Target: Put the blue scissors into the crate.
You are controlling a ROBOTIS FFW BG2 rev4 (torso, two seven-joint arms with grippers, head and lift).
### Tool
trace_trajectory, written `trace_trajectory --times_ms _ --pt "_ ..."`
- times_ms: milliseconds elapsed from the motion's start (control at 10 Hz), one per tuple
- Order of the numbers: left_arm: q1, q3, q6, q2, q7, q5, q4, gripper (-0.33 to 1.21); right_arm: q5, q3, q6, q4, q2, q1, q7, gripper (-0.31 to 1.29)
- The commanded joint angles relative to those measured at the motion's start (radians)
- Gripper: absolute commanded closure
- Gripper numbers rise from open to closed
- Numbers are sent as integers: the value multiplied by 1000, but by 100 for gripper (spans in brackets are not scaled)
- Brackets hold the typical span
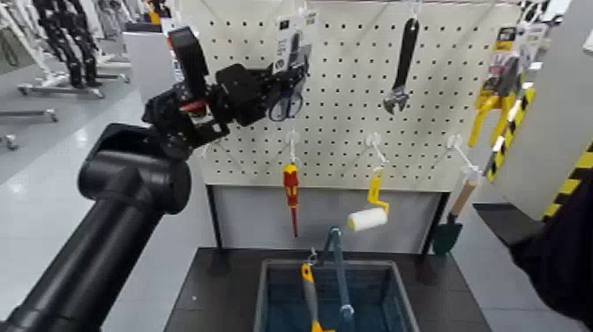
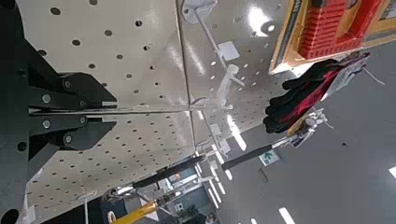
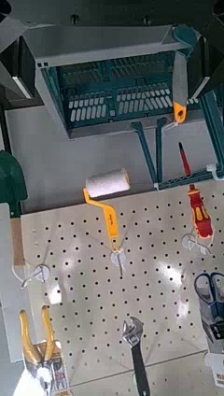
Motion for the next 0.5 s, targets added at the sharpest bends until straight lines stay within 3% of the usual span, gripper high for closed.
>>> trace_trajectory --times_ms 100,500 --pt "4 13 13 6 0 -7 -81 118 0 0 2 0 0 0 0 9" --pt "51 14 57 1 10 22 -209 118 0 2 5 0 2 1 0 9"
